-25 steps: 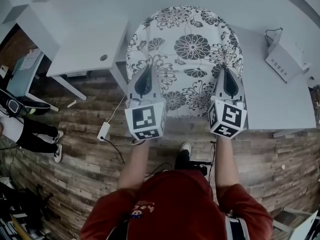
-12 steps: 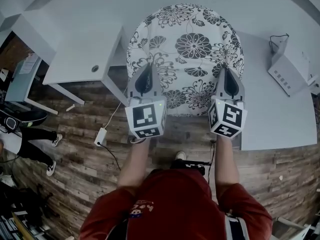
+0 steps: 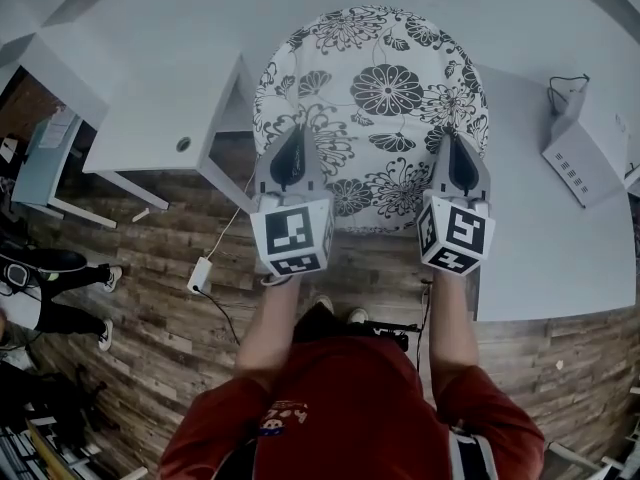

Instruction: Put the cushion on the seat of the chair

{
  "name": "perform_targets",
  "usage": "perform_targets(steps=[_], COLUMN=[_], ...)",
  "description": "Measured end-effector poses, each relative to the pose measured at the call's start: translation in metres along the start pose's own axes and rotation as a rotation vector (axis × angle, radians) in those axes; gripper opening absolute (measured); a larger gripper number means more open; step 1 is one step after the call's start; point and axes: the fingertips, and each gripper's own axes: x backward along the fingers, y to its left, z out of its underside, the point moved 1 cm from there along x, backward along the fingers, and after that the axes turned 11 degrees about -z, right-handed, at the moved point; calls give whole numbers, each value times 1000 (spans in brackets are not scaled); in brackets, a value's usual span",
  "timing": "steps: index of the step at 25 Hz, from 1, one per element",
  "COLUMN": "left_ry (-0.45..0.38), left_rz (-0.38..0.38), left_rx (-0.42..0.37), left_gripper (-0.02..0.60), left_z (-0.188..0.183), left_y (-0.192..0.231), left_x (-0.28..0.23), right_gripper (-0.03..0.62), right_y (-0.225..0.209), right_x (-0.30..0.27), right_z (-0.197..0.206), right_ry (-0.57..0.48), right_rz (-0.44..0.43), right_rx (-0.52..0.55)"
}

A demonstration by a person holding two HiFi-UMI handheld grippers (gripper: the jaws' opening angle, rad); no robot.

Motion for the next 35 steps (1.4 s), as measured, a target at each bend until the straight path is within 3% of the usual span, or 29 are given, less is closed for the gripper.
perform_targets(steps=[18, 27, 30, 35], left_ry=[-10, -121, -141, -104], left_rz=[52, -42, -22, 19], left_rx=[44, 1, 2, 15], left_gripper=[29, 29, 29, 29], left_z=[2, 5, 2, 1], left_y=[6, -1, -2, 1], left_x=[-9, 7, 7, 0], right_gripper=[32, 32, 32, 32], right_y=[7, -1, 0, 3], right_x=[2, -2, 0, 2], right_z=[-4, 10, 11, 7], right_ry=[16, -104, -104, -59], right_rz=[48, -34, -21, 16], right_rx=[51, 59, 67, 74])
